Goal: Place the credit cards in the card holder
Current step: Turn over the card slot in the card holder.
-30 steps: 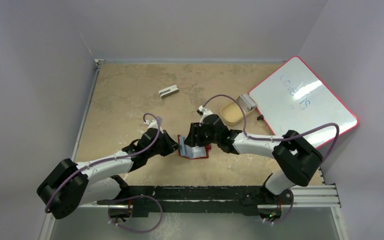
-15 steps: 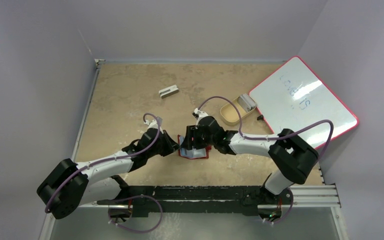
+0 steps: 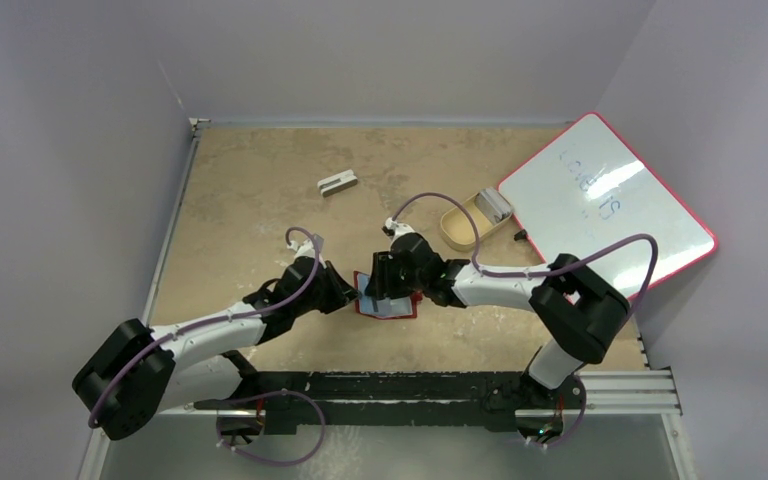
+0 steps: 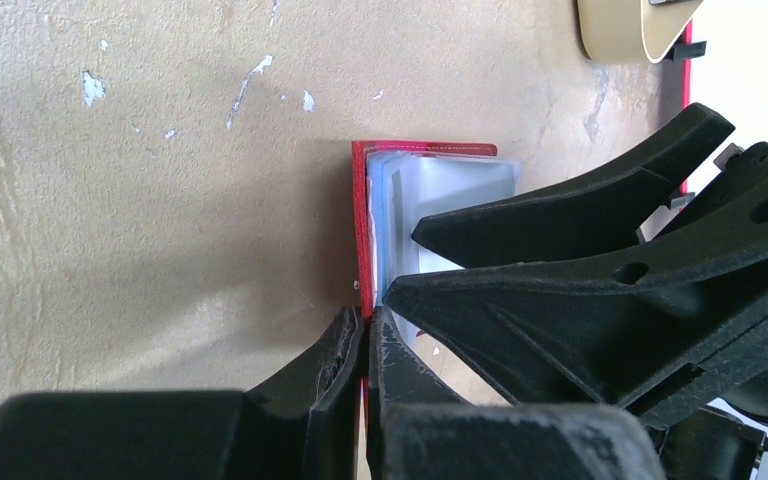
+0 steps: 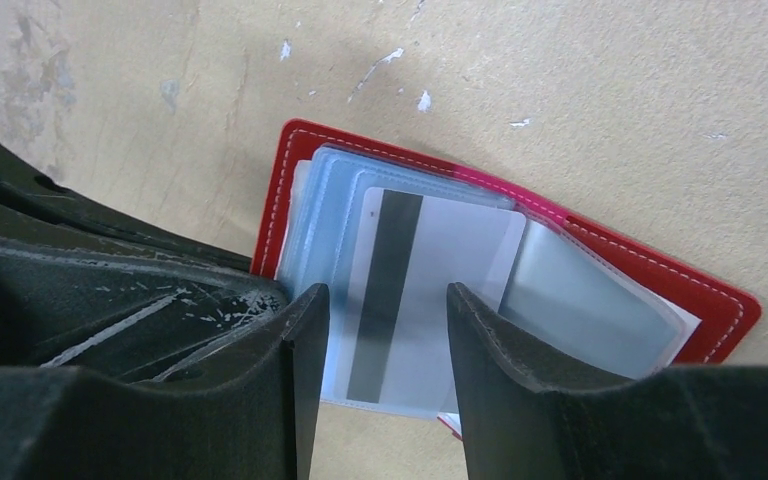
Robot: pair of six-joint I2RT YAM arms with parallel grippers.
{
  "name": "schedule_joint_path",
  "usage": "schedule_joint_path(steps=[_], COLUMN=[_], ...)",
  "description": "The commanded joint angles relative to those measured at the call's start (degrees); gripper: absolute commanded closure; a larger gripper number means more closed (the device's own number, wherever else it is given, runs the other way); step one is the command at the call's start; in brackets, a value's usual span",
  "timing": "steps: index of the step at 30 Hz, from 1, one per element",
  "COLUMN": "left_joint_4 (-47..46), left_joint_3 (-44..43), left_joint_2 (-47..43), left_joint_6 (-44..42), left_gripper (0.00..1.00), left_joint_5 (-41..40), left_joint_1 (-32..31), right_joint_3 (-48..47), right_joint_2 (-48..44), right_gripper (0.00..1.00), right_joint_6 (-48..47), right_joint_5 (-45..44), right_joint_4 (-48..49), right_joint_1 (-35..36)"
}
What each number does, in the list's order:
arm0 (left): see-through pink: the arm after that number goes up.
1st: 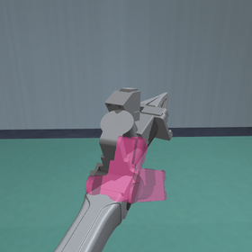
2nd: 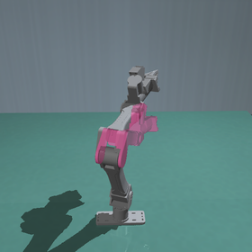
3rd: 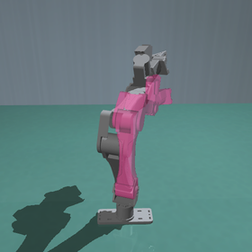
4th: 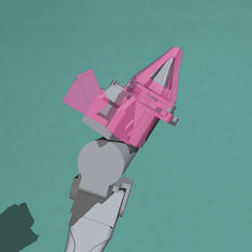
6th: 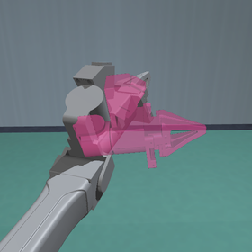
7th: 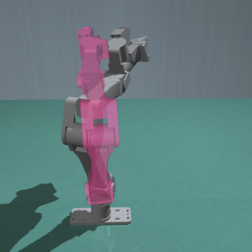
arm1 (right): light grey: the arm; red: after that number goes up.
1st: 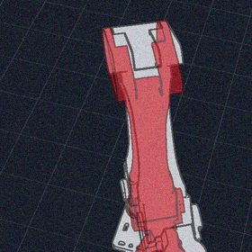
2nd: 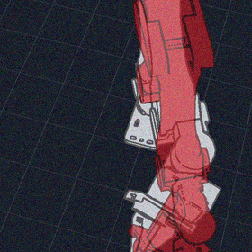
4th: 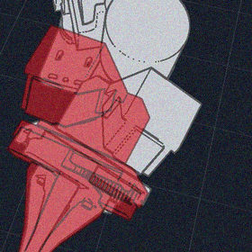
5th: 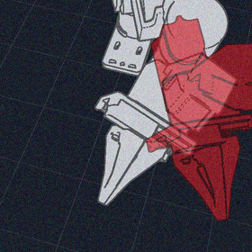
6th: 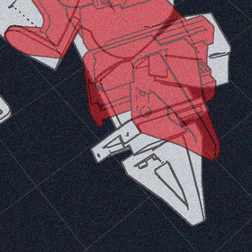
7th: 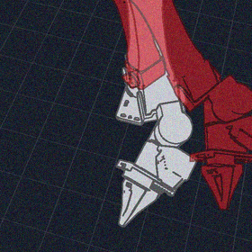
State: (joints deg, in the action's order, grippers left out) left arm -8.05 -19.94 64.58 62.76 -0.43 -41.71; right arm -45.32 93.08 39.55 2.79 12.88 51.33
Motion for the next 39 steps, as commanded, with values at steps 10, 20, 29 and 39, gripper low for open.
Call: schedule_joint_path(steps=[10,20,29,39], left_joint_4=[-0.9,-1.0,-0.6,-3.9], left_joint_3=[-2.0,-1.5,-2.1,-2.9], left_joint_2=[-1.9,-1.4,-1.5,2.4], left_joint_6=[-0.9,-0.6,-0.8,-1.0], left_gripper=[1.0,1.0,0.99,0.83], left_joint_5=[-0.8,-1.0,-1.0,0.3], left_joint_1=[-0.2,-0.2,-0.2,-0.2], right_joint_3=[-2.5,1.1,3.0,4.5], right_joint_2=[-2.7,-6.5,-6.5,-2.1], right_gripper=[0.57,0.62,0.76,0.79], right_joint_6=[-0.9,0.8,-0.3,0.1], right_joint_5=[-6.5,-5.1,-9.4,-6.8], right_joint_4=[-6.7,-4.1,-5.8,-1.8], right_joint_1=[0.2,-0.8,-2.3,-2.6])
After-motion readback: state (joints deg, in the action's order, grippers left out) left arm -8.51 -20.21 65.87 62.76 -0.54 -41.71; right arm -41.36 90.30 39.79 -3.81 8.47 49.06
